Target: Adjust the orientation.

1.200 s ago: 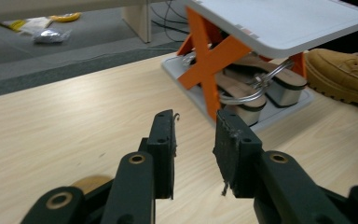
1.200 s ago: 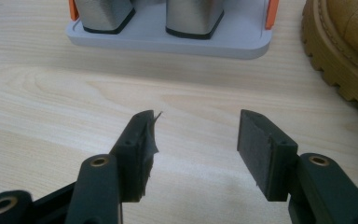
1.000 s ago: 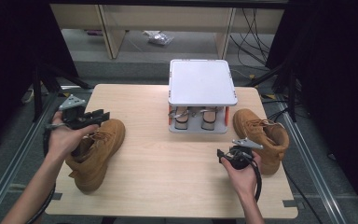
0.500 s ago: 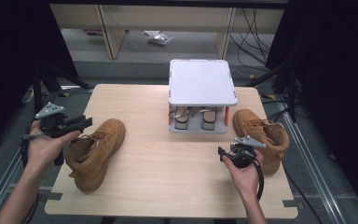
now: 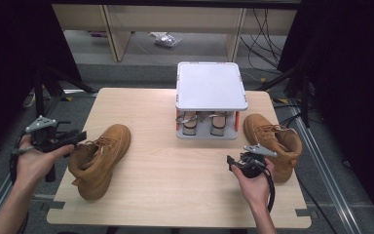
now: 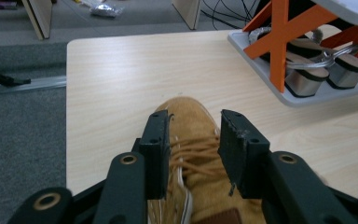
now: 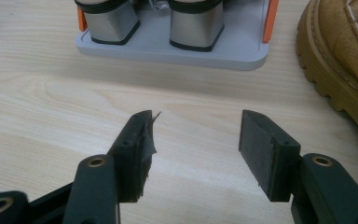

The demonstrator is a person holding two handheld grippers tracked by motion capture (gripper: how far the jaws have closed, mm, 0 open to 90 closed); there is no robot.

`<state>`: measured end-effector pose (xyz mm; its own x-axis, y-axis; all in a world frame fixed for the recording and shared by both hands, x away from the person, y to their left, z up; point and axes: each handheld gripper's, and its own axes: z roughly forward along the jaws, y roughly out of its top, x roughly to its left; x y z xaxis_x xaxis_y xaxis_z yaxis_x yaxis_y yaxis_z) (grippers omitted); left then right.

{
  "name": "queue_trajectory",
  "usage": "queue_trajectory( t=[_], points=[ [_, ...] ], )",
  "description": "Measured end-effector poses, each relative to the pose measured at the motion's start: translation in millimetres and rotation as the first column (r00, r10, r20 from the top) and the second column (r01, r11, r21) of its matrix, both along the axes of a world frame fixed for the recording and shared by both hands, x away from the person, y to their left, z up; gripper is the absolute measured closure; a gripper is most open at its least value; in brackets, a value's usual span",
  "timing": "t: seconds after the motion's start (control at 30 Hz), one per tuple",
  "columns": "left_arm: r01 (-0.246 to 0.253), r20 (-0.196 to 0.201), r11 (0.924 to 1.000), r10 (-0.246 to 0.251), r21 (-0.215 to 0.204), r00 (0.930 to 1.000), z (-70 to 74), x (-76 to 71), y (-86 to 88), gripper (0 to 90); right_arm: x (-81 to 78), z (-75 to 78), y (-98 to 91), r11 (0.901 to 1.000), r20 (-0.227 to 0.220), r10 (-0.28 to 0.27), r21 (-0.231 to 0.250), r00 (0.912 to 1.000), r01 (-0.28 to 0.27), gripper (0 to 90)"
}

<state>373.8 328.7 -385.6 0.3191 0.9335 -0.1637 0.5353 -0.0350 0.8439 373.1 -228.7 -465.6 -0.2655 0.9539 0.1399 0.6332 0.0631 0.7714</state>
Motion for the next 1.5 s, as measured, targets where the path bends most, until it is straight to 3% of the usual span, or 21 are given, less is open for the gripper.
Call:
queue_trajectory(
  t=[0.27,0.43,0.5,0.57,0.63,0.7,1.07,1.2,1.37,1.43,1.47,1.5],
  points=[
    [-0.029,-0.079,0.9996,0.029,-0.004,0.9964,-21.4,-12.9,5.7,58.5,-0.4,0.1,1.8,1.0000,-0.006,0.003,-0.005,1.0000,-0.003,46.0],
    [-0.037,-0.111,0.9993,0.037,-0.004,0.9931,-26.3,-12.4,4.2,57.0,0.0,-3.0,2.8,0.9999,0.010,-0.013,-0.010,0.9999,0.013,46.6],
    [-0.026,-0.135,0.9995,0.028,0.016,0.9905,-28.3,-10.7,5.7,57.0,-0.9,-2.7,4.3,0.9998,0.006,-0.012,-0.014,0.9999,0.012,46.6],
    [-0.039,-0.134,0.9992,0.037,-0.009,0.9903,-31.1,-9.5,4.7,57.1,-0.3,-3.0,4.6,0.9999,0.015,-0.007,-0.009,0.9999,0.008,46.6],
    [-0.046,-0.160,0.9985,0.042,-0.027,0.9863,-31.1,-9.9,4.9,57.0,-0.5,-2.2,3.9,1.0000,0.016,0.001,0.005,0.9999,-0.001,46.5],
    [-0.031,-0.188,0.9995,0.029,-0.008,0.9817,-30.8,-10.7,7.3,56.7,-0.7,-2.1,3.6,0.9998,0.014,-0.013,-0.012,0.9998,0.014,46.5],
    [-0.016,-0.266,0.9998,0.012,-0.014,0.9638,-40.3,-14.7,6.3,55.6,-0.3,-4.9,3.9,0.9999,-0.003,-0.012,-0.011,0.9999,0.012,46.3],
    [-0.034,-0.286,0.9990,0.024,-0.029,0.9579,-41.8,-14.6,6.6,55.3,0.2,-6.7,4.3,0.9999,-0.010,-0.005,-0.011,0.9999,0.005,46.1],
    [-0.017,-0.338,0.9994,0.006,-0.030,0.9409,-39.9,-9.1,7.5,57.4,-0.1,-7.9,6.0,0.9999,-0.032,-0.004,-0.016,0.9995,0.004,45.9],
    [-0.008,-0.376,0.9997,-0.001,-0.022,0.9264,-37.8,-7.2,7.8,59.4,0.5,-9.1,6.2,1.0000,-0.026,0.000,-0.009,0.9997,0.000,46.0],
    [-0.020,-0.377,0.9993,0.007,-0.031,0.9261,-38.5,-6.5,6.7,61.4,0.3,-9.1,6.1,0.9999,-0.028,0.005,-0.013,0.9996,-0.005,45.9],
    [-0.012,-0.395,0.9996,0.001,-0.025,0.9187,-37.6,-5.5,7.0,63.5,-0.3,-8.5,6.3,0.9999,-0.034,0.012,0.005,0.9994,-0.012,45.9]
  ],
)
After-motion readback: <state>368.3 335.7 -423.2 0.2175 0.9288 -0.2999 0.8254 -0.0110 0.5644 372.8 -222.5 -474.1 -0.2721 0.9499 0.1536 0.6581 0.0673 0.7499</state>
